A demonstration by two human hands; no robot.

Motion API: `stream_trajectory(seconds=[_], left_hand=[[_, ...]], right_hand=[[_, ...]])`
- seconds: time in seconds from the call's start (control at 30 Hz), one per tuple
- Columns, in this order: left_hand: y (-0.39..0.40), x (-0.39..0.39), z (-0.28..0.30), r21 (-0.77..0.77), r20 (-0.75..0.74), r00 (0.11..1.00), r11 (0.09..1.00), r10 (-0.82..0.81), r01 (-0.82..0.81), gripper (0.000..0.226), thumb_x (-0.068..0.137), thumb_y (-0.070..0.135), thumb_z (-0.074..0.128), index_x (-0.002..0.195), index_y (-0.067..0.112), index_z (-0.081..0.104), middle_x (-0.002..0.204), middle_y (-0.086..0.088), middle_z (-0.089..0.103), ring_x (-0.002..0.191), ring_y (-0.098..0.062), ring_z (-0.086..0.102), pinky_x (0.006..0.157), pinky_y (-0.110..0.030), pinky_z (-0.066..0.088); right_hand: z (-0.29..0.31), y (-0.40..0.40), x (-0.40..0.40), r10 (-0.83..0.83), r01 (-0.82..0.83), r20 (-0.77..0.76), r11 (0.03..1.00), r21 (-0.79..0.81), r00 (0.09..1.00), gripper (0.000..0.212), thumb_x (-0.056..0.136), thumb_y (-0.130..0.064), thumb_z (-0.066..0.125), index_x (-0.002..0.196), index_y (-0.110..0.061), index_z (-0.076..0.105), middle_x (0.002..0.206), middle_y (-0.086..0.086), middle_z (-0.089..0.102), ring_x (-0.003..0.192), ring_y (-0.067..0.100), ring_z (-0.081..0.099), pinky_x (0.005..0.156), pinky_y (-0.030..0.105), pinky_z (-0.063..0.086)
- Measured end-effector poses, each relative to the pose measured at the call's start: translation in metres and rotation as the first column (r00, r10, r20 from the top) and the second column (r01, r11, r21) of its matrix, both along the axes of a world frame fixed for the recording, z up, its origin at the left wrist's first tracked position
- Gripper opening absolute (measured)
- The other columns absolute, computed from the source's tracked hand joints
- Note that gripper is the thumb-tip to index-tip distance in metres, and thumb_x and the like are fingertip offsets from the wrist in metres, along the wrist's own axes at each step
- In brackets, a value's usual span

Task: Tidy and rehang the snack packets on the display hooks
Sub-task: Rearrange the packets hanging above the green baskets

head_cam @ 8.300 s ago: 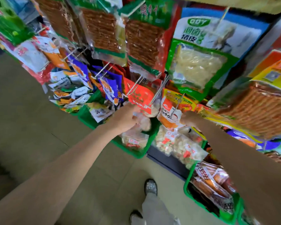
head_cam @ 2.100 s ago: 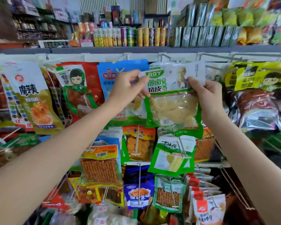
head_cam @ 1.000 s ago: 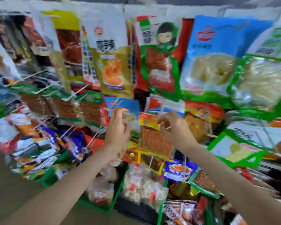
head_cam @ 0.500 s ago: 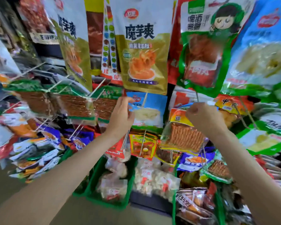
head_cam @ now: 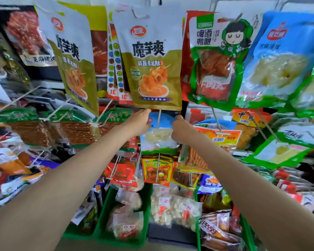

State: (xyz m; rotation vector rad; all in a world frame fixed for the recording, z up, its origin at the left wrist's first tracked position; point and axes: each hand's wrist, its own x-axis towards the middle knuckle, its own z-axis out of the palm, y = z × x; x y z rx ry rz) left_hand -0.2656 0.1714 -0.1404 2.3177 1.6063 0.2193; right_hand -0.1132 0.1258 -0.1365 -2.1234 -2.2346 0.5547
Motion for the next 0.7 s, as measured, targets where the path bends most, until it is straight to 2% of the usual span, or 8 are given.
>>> stream_trajectory(seconds=[0.1, 0.17, 0.23, 0.3, 0.37, 0.5, 0.6, 0.7], left_hand=[[-0.005, -0.004, -0.007, 0.054, 0.066, 0.998, 0.998, 0.018, -0.021, 0.047, 0.09, 0.007, 0.048, 0.135, 0.006, 0.034, 0.137, -0.013, 0.041, 0.121, -0.029, 0.045, 0.095, -0.037, 0.041], [-0.008, -0.008, -0.01, 0.124, 0.072, 0.997, 0.992, 0.007, -0.016, 0.044, 0.09, 0.004, 0.048, 0.132, 0.007, 0.039, 0.134, -0.011, 0.043, 0.119, -0.028, 0.046, 0.094, -0.037, 0.041], [-0.01, -0.01, -0.01, 0.132, 0.088, 0.996, 0.991, -0.006, -0.006, 0.041, 0.089, 0.004, 0.048, 0.13, 0.007, 0.041, 0.132, -0.01, 0.044, 0.117, -0.026, 0.047, 0.094, -0.036, 0.041], [-0.011, -0.011, -0.006, 0.111, 0.094, 0.996, 0.994, -0.002, -0.009, 0.039, 0.091, 0.006, 0.048, 0.129, 0.006, 0.043, 0.131, -0.009, 0.045, 0.115, -0.025, 0.047, 0.092, -0.034, 0.04], [-0.012, -0.015, 0.0, 0.115, 0.138, 0.99, 0.992, 0.027, -0.043, 0.032, 0.092, 0.007, 0.046, 0.124, 0.006, 0.05, 0.128, -0.009, 0.05, 0.106, -0.025, 0.055, 0.08, -0.03, 0.044], [-0.022, -0.021, 0.025, 0.104, 0.341, 0.939, 0.991, 0.041, -0.081, 0.023, 0.094, 0.008, 0.043, 0.103, 0.014, 0.063, 0.095, -0.003, 0.066, 0.055, 0.002, 0.061, 0.042, -0.012, 0.038], [-0.037, -0.018, 0.05, 0.064, 0.32, 0.943, 0.996, -0.086, 0.069, 0.017, 0.092, 0.016, 0.052, 0.103, 0.017, 0.065, 0.09, 0.009, 0.063, 0.046, 0.01, 0.053, 0.045, -0.006, 0.037], [-0.052, -0.007, 0.069, -0.25, 0.303, 0.941, 0.94, -0.153, 0.234, 0.021, 0.091, 0.019, 0.056, 0.11, 0.016, 0.063, 0.1, 0.007, 0.063, 0.052, -0.001, 0.063, 0.045, -0.014, 0.045]], right_hand=[[-0.004, 0.003, -0.001, -0.016, 0.017, -0.06, 0.999, 0.029, 0.998, 0.018, 0.091, -0.002, 0.042, 0.104, 0.006, 0.05, 0.124, 0.02, 0.043, 0.13, 0.028, 0.031, 0.098, 0.034, 0.034], [-0.006, 0.006, 0.001, -0.008, 0.009, -0.059, 1.0, 0.019, 0.998, 0.015, 0.092, -0.005, 0.043, 0.102, 0.005, 0.047, 0.135, 0.02, 0.037, 0.14, 0.025, 0.018, 0.101, 0.033, 0.031], [-0.006, 0.009, 0.004, 0.042, -0.04, -0.044, 0.998, 0.045, 0.998, 0.032, 0.093, -0.006, 0.044, 0.121, 0.008, 0.043, 0.149, 0.017, 0.022, 0.143, 0.024, 0.015, 0.104, 0.032, 0.03], [-0.005, 0.011, 0.006, 0.012, -0.009, -0.033, 0.996, 0.089, 0.999, 0.038, 0.092, -0.006, 0.043, 0.127, 0.008, 0.043, 0.142, 0.019, 0.035, 0.13, 0.031, 0.037, 0.098, 0.035, 0.037], [-0.001, 0.007, 0.006, -0.055, 0.07, -0.127, 0.99, 0.119, 0.99, 0.03, 0.09, -0.004, 0.042, 0.112, 0.011, 0.057, 0.122, 0.025, 0.056, 0.11, 0.037, 0.054, 0.086, 0.038, 0.046], [0.014, -0.014, 0.008, -0.045, 0.061, -0.364, 0.998, 0.032, 0.93, 0.02, 0.087, -0.002, 0.051, 0.086, 0.006, 0.07, 0.094, 0.021, 0.071, 0.078, 0.021, 0.069, 0.08, 0.028, 0.056], [0.039, -0.027, 0.014, -0.027, 0.01, -0.511, 0.999, -0.035, 0.859, 0.019, 0.085, -0.002, 0.056, 0.071, -0.001, 0.069, 0.079, 0.017, 0.072, 0.053, 0.003, 0.065, 0.073, 0.019, 0.055], [0.068, -0.04, 0.021, 0.037, -0.051, -0.478, 0.999, -0.016, 0.878, 0.021, 0.083, -0.001, 0.057, 0.064, -0.006, 0.066, 0.061, 0.005, 0.068, 0.05, 0.002, 0.065, 0.064, 0.014, 0.053]])
